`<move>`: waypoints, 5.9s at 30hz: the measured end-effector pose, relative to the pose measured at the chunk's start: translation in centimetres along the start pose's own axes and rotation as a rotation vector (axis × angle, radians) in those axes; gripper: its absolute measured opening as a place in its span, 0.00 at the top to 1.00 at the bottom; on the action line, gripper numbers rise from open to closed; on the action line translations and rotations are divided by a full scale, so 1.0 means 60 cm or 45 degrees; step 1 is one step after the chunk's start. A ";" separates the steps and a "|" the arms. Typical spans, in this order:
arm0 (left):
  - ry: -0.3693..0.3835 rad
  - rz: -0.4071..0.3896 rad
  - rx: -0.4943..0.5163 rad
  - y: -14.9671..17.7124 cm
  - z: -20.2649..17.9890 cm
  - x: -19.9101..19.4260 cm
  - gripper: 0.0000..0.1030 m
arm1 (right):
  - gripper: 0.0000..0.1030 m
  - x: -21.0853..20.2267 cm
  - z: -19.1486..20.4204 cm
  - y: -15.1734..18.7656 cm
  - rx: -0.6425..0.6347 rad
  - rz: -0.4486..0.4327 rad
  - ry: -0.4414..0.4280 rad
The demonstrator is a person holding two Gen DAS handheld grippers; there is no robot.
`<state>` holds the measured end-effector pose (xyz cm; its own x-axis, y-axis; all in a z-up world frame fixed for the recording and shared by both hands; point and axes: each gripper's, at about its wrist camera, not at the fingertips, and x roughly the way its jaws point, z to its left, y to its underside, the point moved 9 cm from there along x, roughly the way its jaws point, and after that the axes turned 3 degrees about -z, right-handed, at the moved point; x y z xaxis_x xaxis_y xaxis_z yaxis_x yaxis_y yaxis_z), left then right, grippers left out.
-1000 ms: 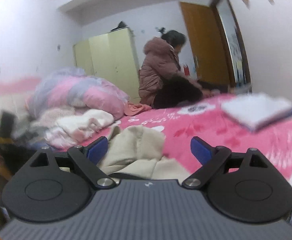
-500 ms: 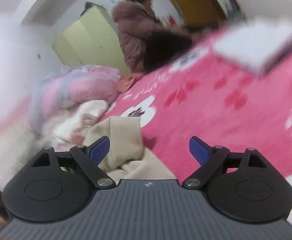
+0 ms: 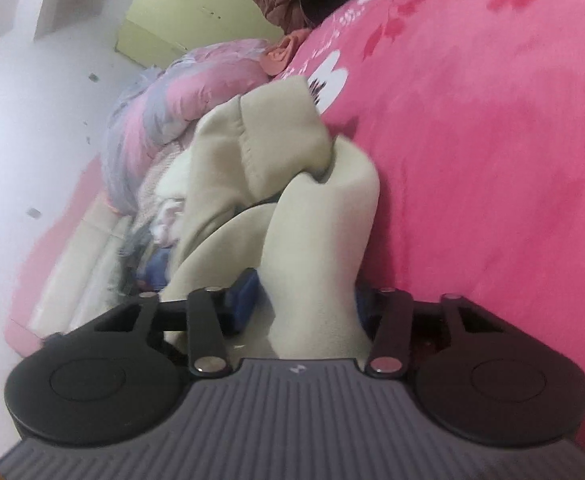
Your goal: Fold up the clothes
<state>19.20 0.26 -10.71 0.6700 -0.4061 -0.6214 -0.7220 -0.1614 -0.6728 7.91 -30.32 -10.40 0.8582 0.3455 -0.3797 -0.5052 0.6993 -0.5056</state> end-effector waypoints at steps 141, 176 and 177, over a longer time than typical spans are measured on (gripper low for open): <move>-0.359 -0.480 0.071 -0.012 0.119 -0.218 0.13 | 0.55 0.146 0.332 0.164 -0.428 0.364 -0.141; -0.531 -0.300 0.232 0.003 0.121 -0.181 0.05 | 0.34 -0.132 -0.117 -0.188 -0.646 -0.209 1.085; -0.533 -0.341 0.244 -0.003 0.115 -0.191 0.05 | 0.33 -0.153 -0.110 -0.179 -0.636 -0.217 1.092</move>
<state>12.83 11.16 -6.22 0.8663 0.0268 -0.4987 -0.4981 -0.0269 -0.8667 4.85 -45.14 -6.59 0.6667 -0.4396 -0.6019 -0.5308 0.2868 -0.7975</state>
